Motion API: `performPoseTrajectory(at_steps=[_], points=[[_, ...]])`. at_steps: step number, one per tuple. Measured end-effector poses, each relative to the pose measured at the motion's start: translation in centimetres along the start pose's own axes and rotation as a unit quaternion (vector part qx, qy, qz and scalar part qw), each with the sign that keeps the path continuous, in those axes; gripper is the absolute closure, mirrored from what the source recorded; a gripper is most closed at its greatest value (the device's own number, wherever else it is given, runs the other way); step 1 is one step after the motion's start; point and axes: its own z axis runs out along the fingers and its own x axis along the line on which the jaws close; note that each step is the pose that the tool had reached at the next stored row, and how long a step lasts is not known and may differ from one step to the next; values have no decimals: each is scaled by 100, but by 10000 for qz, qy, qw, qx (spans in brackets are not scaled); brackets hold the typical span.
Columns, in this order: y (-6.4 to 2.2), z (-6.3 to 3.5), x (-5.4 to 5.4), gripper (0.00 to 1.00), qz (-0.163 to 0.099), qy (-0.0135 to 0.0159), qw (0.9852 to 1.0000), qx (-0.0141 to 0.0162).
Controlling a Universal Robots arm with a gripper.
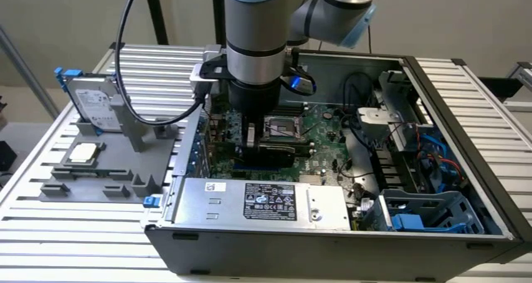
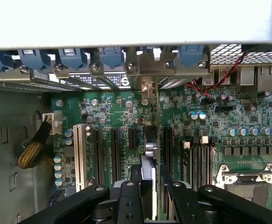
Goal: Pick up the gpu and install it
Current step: 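Insert the gpu into the slot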
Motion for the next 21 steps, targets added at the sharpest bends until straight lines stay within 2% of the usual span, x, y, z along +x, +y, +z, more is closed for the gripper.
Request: performPoseTrajectory(at_steps=[10,21], points=[[0,1,7,100,0,1,10000,-1],[0,-26,7,100,0,-15,10000,-1]])
